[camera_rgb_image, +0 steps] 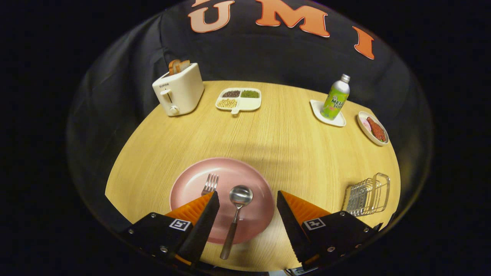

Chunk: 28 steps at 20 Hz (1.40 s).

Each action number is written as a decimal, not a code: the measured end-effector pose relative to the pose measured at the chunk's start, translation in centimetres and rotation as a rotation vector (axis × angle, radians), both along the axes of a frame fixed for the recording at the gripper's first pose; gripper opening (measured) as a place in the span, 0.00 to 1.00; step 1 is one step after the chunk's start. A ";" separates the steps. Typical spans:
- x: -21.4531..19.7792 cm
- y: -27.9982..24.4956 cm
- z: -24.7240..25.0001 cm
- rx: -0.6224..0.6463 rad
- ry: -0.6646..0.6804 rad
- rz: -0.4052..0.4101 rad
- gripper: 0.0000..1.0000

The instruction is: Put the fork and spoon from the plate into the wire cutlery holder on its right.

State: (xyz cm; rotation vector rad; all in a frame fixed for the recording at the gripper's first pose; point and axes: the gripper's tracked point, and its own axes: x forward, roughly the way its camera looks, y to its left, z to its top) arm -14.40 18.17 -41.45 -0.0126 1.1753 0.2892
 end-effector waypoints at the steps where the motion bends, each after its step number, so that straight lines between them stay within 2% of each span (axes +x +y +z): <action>1: -0.7 0.2 -0.8 -0.001 0.036 -0.005 0.90; 4: -2.5 0.2 -2.8 -0.041 0.102 -0.030 0.85; 6: -3.4 0.6 -3.5 -0.038 0.145 -0.035 0.77; 8: -4.2 0.7 -4.0 -0.044 0.180 -0.007 0.70; 9: -4.6 0.7 -4.3 -0.047 0.196 0.011 0.60; 11: -5.6 1.0 -4.8 -0.043 0.232 0.031 0.49; 13: -6.4 1.5 -5.2 -0.034 0.270 0.035 0.40; 16: -5.9 1.1 -5.4 -0.061 0.251 0.023 0.25; 17: -5.8 1.0 -5.3 -0.066 0.249 0.027 0.15; 21: -4.9 0.5 -5.4 -0.080 0.199 0.021 0.07; 28: -2.4 -1.1 -1.8 -0.008 0.108 -0.037 0.05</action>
